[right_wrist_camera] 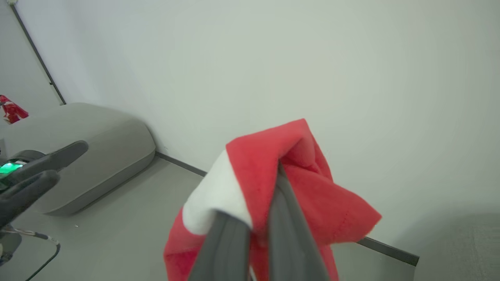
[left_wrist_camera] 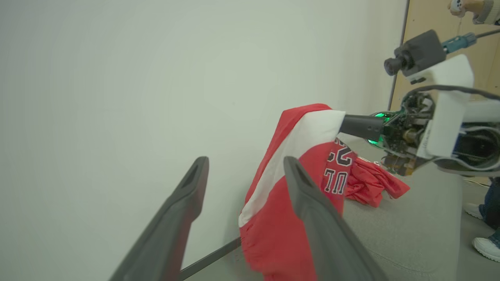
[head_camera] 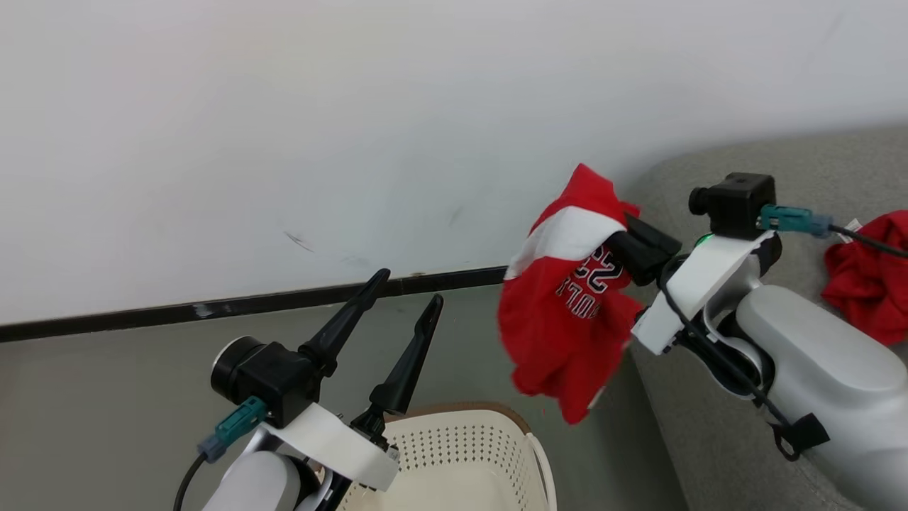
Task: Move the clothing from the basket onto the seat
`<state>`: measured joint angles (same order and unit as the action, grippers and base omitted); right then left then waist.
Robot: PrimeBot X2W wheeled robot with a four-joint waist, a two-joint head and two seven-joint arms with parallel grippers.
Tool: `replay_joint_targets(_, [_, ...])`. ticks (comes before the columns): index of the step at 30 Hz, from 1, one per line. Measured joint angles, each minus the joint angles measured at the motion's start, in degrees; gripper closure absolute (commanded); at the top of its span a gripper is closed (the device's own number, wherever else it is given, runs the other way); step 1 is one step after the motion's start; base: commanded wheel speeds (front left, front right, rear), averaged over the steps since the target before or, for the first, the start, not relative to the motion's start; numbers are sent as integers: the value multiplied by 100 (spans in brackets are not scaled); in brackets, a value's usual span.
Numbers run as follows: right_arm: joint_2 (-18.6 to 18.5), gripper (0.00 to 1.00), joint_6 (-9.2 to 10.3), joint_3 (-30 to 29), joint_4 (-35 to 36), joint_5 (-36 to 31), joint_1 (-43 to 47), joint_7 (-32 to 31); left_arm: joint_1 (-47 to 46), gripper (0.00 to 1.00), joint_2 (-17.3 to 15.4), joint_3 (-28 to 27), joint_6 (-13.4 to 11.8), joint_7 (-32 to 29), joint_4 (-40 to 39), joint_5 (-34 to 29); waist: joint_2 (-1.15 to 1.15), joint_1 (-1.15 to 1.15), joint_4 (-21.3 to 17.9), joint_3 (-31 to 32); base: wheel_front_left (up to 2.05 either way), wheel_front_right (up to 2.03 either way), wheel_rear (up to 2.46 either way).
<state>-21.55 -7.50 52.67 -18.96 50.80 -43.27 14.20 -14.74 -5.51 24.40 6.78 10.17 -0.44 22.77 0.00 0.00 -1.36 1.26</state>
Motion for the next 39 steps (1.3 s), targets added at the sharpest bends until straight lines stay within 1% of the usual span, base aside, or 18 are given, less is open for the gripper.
replay_joint_targets(7, [-144,100,0,-786,165,-138,265,1,7,0,5,-36,0,57,136,38,0,0,-230,24,0,0,0])
replay_joint_targets(14, [-279,100,0,-1626,365,-363,716,2,12,0,16,120,0,104,277,52,0,0,-489,55,0,0,0])
replay_joint_targets(27, [-612,100,0,-2904,679,-848,1764,12,13,0,56,780,25,151,582,201,0,0,-1118,103,0,0,0])
replay_joint_targets(34, [-670,100,1,-3426,928,-1095,2260,16,14,0,103,1161,27,169,693,292,0,0,-1506,109,0,0,0])
replay_joint_targets(35, [-670,100,1,-3554,1000,-1132,2385,16,13,0,111,1274,27,201,698,307,0,0,-1618,106,0,0,0])
replay_joint_targets(39, [-668,100,1,-3738,1155,-1191,2597,16,13,0,122,1447,27,208,699,361,0,0,-1837,97,0,0,0])
